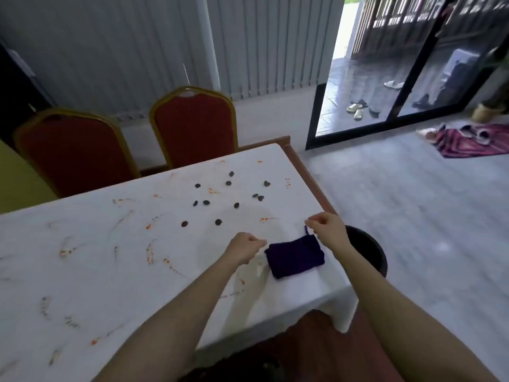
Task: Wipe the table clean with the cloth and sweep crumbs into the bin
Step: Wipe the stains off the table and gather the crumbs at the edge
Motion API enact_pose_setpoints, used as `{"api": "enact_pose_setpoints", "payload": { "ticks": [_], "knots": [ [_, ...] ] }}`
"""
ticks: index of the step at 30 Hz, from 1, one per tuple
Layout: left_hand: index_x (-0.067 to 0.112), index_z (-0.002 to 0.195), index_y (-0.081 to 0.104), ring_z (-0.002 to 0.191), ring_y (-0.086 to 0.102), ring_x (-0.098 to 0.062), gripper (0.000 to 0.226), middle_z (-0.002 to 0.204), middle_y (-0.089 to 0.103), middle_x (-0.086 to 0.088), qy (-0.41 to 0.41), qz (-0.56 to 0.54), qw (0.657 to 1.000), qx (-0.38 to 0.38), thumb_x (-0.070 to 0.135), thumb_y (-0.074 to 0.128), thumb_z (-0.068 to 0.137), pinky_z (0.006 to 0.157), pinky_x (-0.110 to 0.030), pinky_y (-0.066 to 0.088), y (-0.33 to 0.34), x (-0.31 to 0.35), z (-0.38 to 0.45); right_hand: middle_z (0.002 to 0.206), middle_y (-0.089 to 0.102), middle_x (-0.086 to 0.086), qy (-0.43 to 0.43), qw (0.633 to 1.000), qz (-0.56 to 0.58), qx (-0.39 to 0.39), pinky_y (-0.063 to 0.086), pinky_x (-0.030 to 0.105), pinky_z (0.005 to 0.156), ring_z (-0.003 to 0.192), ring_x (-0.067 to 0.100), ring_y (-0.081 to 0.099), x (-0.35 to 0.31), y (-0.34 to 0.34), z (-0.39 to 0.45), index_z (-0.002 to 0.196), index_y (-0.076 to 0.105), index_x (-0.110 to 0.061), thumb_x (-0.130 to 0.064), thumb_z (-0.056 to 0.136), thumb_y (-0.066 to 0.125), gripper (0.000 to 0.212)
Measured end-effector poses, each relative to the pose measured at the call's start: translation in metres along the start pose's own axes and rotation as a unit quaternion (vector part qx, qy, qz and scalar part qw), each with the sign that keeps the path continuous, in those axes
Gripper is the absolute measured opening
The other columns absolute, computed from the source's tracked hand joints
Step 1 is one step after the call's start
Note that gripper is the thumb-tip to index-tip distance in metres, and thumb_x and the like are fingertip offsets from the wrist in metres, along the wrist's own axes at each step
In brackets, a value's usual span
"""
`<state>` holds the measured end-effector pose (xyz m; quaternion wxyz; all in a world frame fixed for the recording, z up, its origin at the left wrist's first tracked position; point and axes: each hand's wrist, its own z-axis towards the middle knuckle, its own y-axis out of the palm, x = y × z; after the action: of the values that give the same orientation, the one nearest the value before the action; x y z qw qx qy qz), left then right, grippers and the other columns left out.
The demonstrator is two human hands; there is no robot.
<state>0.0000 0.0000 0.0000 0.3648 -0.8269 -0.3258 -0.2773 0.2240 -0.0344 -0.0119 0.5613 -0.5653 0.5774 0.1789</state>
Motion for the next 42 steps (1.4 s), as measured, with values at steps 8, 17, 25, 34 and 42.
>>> {"api": "enact_pose_setpoints", "payload": {
  "ticks": [8, 17, 25, 34, 42],
  "knots": [
    [-0.01, 0.115, 0.063, 0.105, 0.066, -0.037, 0.046, 0.11, 0.069, -0.022, -0.089, -0.08, 0.991, 0.059, 0.028, 0.066, 0.089, 0.075, -0.034, 0.049, 0.057, -0.015, 0.033, 0.117, 0.063, 0.005, 0.099, 0.981, -0.162, -0.029, 0.052, 0.039, 0.086, 0.102, 0.024, 0.061, 0.042, 0.008, 0.006, 0.124, 0.054, -0.014, -0.036, 0.083, 0.07, 0.049],
    [-0.009, 0.128, 0.05, 0.115, 0.06, -0.033, 0.048, 0.128, 0.059, -0.02, -0.125, -0.165, 0.976, 0.069, 0.013, 0.067, 0.089, 0.084, -0.033, 0.051, 0.079, -0.011, 0.039, 0.085, 0.068, 0.01, 0.144, 0.981, -0.127, -0.036, 0.054, 0.042, 0.079, 0.082, 0.026, 0.064, 0.054, 0.014, 0.015, 0.087, 0.068, -0.002, -0.025, 0.078, 0.077, 0.026],
    [-0.007, 0.122, 0.058, 0.113, 0.062, -0.03, 0.044, 0.126, 0.063, -0.018, -0.145, -0.212, 0.965, 0.046, 0.011, 0.073, 0.086, 0.088, -0.034, 0.053, 0.08, -0.017, 0.043, 0.095, 0.068, 0.015, 0.204, 0.976, -0.026, -0.073, 0.057, 0.046, 0.086, 0.091, 0.032, 0.066, 0.046, 0.012, 0.023, 0.083, 0.064, -0.001, -0.013, 0.074, 0.082, 0.023],
    [0.006, 0.112, 0.065, 0.102, 0.067, -0.024, 0.027, 0.112, 0.07, -0.01, -0.085, -0.274, 0.955, 0.082, 0.016, 0.071, 0.089, 0.091, -0.037, 0.056, 0.048, -0.041, 0.029, 0.1, 0.065, 0.013, 0.213, 0.968, 0.048, -0.125, 0.053, 0.03, 0.064, 0.088, 0.024, 0.063, 0.013, 0.03, 0.018, 0.096, 0.061, -0.004, -0.007, 0.079, 0.076, 0.023],
    [0.005, 0.113, 0.061, 0.097, 0.066, -0.02, 0.025, 0.109, 0.068, -0.009, -0.04, -0.329, 0.926, 0.18, 0.02, 0.065, 0.094, 0.078, -0.029, 0.057, -0.033, -0.078, 0.003, 0.097, 0.069, 0.013, 0.165, 0.962, 0.059, -0.212, 0.056, 0.031, 0.066, 0.086, 0.023, 0.067, -0.051, 0.103, 0.006, 0.102, 0.064, 0.0, -0.007, 0.081, 0.074, 0.024]
  ]
}}
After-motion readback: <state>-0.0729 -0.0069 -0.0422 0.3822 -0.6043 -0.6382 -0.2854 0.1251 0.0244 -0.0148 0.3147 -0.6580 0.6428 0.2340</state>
